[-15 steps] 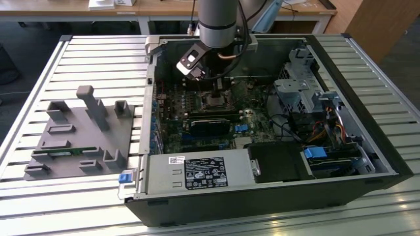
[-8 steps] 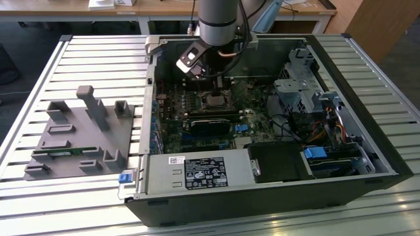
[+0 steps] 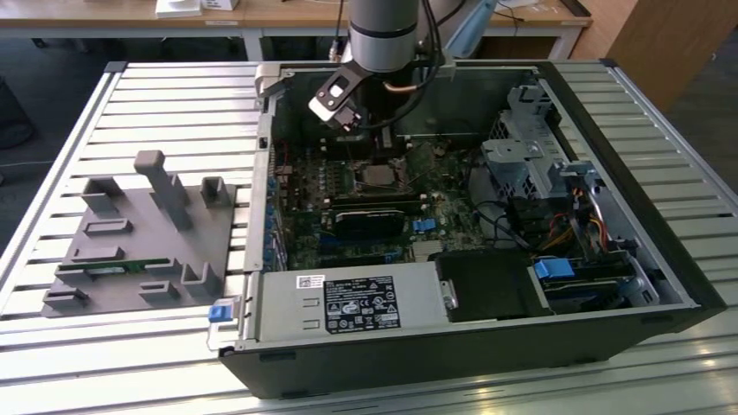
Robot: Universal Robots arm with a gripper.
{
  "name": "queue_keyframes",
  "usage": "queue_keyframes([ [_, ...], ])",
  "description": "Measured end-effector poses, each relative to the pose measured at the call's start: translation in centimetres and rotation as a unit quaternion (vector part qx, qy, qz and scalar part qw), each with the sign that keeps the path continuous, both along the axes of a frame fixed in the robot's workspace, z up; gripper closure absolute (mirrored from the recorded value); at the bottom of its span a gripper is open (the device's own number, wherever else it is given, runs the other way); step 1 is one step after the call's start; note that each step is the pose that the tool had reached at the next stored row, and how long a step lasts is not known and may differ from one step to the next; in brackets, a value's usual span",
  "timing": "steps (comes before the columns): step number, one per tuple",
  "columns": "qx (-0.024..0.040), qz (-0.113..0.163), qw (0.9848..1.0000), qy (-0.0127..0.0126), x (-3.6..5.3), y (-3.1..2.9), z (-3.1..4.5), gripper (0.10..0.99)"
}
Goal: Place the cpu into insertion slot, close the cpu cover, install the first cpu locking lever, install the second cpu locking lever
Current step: 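Close the cpu cover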
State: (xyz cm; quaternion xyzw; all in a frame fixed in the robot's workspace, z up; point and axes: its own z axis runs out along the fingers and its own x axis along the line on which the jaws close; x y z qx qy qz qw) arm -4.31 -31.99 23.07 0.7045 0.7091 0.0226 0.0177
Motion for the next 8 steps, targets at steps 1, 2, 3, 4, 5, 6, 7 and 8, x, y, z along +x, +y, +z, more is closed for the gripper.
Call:
queue_keyframes([
  [1, 0.0, 0.0, 1.0, 0.0001, 0.0, 0.0, 0.22, 0.969],
  [2, 0.0001, 0.0, 1.0, 0.0002, 0.0, 0.0, 0.46, 0.969],
  [3, 0.0004, 0.0, 1.0, 0.0003, 0.0, 0.0, 0.69, 0.969],
  [4, 0.0008, 0.0, 1.0, 0.0004, 0.01, 0.0, 0.93, 0.969],
  [5, 0.0009, 0.0, 1.0, 0.0008, 0.01, 0.0, 1.22, 0.969],
  [6, 0.0009, 0.0, 1.0, 0.0013, 0.01, 0.0, 1.54, 0.969],
  [7, 0.001, 0.0, 1.0, 0.0019, 0.01, 0.0, 1.9, 0.969],
  [8, 0.0011, 0.0, 1.0, 0.0025, 0.01, 0.0, 2.17, 0.969],
])
